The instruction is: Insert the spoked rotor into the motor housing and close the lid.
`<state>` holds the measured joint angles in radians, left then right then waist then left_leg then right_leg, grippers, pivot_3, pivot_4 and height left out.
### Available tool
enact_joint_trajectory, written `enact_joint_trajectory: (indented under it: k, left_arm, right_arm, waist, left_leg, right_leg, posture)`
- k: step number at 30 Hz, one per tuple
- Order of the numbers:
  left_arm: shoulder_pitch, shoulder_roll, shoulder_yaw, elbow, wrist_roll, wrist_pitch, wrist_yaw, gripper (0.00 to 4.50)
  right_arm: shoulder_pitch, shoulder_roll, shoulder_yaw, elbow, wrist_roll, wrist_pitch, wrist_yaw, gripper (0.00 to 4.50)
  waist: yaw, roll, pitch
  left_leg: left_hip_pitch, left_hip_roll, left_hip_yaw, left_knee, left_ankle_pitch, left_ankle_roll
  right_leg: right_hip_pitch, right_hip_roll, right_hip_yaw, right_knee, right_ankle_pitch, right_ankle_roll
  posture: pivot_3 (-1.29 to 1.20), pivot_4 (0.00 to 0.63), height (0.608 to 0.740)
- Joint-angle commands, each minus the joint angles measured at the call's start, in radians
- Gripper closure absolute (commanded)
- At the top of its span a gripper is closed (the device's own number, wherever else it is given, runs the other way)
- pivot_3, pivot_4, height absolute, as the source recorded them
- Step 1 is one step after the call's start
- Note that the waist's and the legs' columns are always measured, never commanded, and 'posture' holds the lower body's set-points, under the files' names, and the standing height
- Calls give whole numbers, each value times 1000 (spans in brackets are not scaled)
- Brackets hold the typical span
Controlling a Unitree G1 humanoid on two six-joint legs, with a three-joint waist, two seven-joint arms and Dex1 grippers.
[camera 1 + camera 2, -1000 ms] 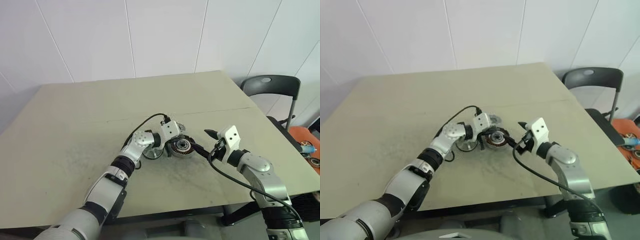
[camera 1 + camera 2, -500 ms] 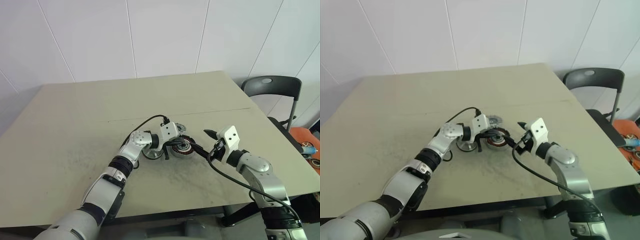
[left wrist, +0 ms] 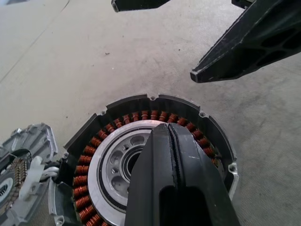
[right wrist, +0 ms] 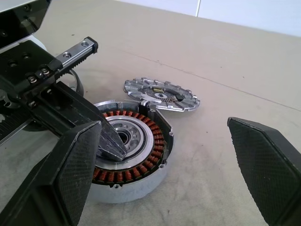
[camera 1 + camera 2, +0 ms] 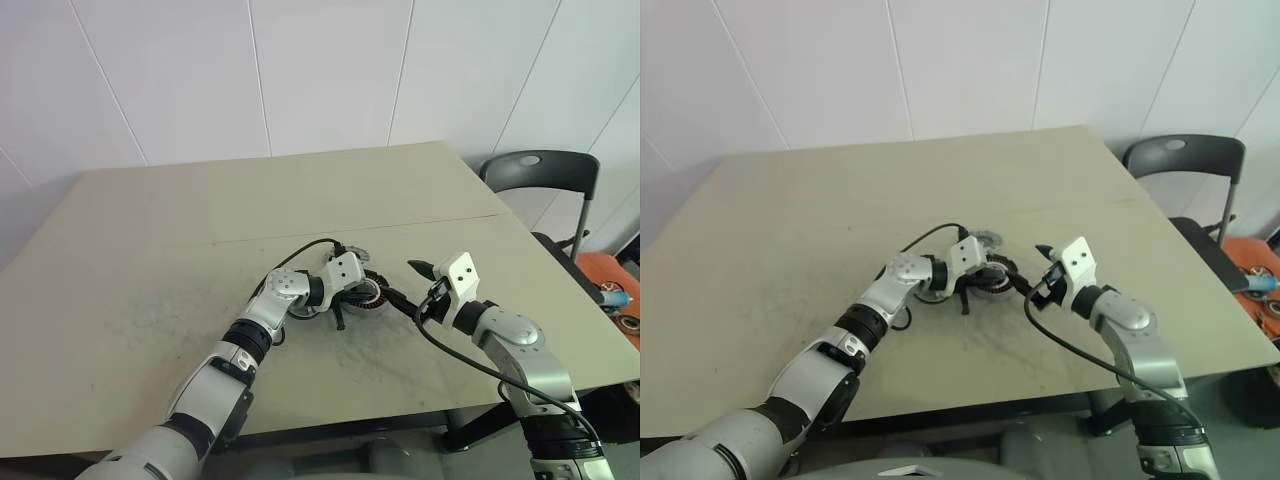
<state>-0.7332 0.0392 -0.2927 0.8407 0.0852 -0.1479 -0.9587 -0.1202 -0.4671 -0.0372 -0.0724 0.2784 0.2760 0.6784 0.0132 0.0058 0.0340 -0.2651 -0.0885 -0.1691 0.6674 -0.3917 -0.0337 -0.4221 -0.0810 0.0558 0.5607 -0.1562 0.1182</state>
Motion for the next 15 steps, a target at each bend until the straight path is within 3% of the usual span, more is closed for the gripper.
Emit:
enact_joint_trajectory:
  k: [1,6,15]
  left_arm:
    - [3,9,-8,-11,20,-10,36,4450]
    - [-58,-31,108,12,-80,6,134,4450]
    - [-26,5,137,-77,-151,88,23,4450]
  right_arm:
    - [-9,2,-10,-27,5,-19,-3,0]
    - [-6,2,-9,-28,5,-19,-3,0]
    - [-8,5,-4,-23,6,-19,1,0]
  waist:
    - [0,0,0]
    - [0,0,0]
    - [-2,0,0]
  left_leg:
    - [1,0,0,0,0,0]
    - [1,0,0,0,0,0]
    - [1,0,0,0,1,-2]
  right_leg:
    - [1,0,0,0,0,0]
    - [1,0,0,0,0,0]
    - [0,0,0,0,0,0]
  posture:
    - [0,0,740]
    - [0,0,740]
    - [0,0,740]
